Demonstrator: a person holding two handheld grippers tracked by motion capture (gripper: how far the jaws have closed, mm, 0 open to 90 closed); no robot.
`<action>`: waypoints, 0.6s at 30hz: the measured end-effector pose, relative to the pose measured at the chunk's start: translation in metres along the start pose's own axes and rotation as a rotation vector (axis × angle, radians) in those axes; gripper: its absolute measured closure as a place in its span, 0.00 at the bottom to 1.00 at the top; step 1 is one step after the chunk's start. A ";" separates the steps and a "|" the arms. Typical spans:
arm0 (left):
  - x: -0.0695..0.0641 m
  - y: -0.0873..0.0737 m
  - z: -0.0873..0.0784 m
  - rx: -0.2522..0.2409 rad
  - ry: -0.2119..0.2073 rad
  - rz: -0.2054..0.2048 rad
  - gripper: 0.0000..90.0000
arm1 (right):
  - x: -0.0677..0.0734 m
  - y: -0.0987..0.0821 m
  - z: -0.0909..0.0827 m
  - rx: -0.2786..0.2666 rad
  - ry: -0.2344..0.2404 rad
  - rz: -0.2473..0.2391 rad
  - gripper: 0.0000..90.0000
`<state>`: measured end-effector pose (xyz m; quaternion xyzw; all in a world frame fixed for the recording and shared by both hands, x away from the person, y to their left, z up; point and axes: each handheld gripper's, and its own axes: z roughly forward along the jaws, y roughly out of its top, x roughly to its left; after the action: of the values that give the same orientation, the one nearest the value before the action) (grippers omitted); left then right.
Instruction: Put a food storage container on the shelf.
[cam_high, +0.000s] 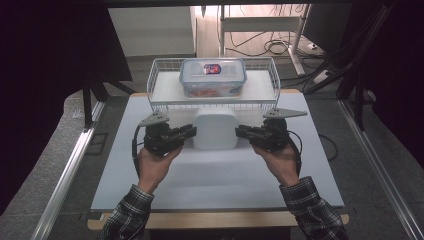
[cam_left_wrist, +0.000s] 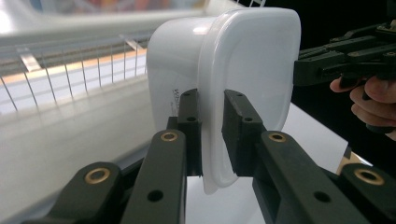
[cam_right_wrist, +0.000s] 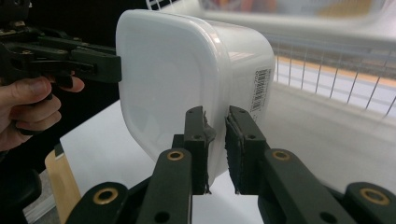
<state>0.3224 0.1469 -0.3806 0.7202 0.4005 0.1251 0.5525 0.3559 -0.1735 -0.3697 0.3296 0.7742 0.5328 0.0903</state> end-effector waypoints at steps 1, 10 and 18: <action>0.000 0.004 0.000 -0.003 0.003 0.004 0.87 | 0.000 0.002 0.000 -0.003 -0.001 -0.002 0.87; 0.002 0.030 0.000 -0.036 0.012 0.028 0.86 | -0.001 0.028 -0.005 -0.039 -0.018 -0.021 0.87; 0.005 0.051 -0.003 -0.058 0.025 0.044 0.86 | -0.001 0.052 -0.007 -0.061 -0.028 -0.042 0.87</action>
<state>0.3457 0.1490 -0.3350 0.7108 0.3877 0.1577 0.5653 0.3747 -0.1687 -0.3211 0.3177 0.7630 0.5494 0.1222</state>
